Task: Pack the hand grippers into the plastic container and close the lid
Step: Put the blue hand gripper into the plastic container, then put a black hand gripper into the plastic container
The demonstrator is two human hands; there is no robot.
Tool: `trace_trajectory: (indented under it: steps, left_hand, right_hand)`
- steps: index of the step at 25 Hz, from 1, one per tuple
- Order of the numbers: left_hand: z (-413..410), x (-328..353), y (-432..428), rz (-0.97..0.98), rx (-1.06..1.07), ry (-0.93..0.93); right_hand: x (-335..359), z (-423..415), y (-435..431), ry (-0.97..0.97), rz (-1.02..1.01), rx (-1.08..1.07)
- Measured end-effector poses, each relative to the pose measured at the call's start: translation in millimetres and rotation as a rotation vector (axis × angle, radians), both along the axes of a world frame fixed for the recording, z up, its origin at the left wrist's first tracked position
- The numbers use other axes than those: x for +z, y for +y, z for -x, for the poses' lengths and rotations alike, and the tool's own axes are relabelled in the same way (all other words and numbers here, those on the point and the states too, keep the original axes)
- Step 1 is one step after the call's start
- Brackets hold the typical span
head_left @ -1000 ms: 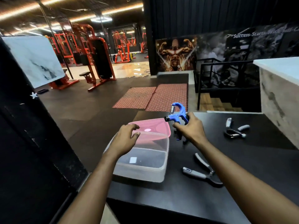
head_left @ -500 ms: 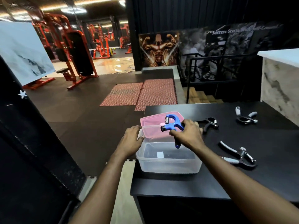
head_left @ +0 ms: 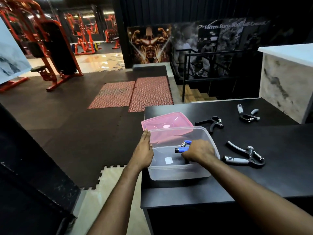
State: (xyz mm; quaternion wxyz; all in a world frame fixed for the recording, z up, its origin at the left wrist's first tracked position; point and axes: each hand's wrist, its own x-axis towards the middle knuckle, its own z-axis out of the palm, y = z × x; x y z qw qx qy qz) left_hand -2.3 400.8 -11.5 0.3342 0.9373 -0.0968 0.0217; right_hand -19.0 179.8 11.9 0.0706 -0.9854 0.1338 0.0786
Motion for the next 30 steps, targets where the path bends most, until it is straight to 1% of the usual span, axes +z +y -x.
trace_trajectory:
  steps: [2,7,10,12,14,16,18,20,22,24,28,30]
  left_hand:
    - [0.1,-0.6,0.6,0.047,0.002,0.004]
    - [2.6,0.1,1.5,0.117,-0.005,0.03]
    - [4.4,1.7,-1.5,0.122,0.008,0.023]
    - [5.1,6.3,-2.8,0.074,0.025,0.012]
    - [2.6,12.6,-6.2,0.007,0.043,-0.028]
    - [-0.8,22.8,-17.7,-0.007,0.074,-0.09]
    - [-5.3,34.6,-39.5,0.008,0.062,-0.167]
    - [-12.1,45.2,-69.3,0.022,0.012,-0.21]
    - [-18.9,50.9,-103.5,0.022,-0.035,-0.224]
    - [-23.9,51.7,-138.7,0.003,-0.076,-0.228]
    - [-36.0,45.5,-233.5,-0.02,-0.12,-0.249]
    - [-42.7,36.7,-283.8,-0.02,-0.084,-0.245]
  right_hand:
    - [0.8,-3.7,-5.2,0.072,0.033,-0.004]
    - [-9.3,-6.7,-10.2,0.156,0.093,0.021]
    - [-14.1,-8.2,-10.7,0.13,0.114,0.037]
    - [-12.7,-7.1,-12.2,-0.001,0.065,0.041]
    - [-0.9,-4.5,-16.1,-0.217,-0.015,0.036]
    - [18.1,-2.8,-26.4,-0.418,-0.092,0.023]
    - [35.6,-3.9,-47.6,-0.538,-0.167,0.0]
    - [44.4,-8.7,-77.3,-0.584,-0.239,-0.048]
    - [42.2,-17.6,-113.0,-0.576,-0.312,-0.103]
    - [33.5,-31.5,-149.2,-0.538,-0.357,-0.108]
    - [8.2,-74.1,-225.4,-0.449,-0.463,0.016]
    - [-6.0,-98.0,-257.4,-0.402,-0.489,0.103]
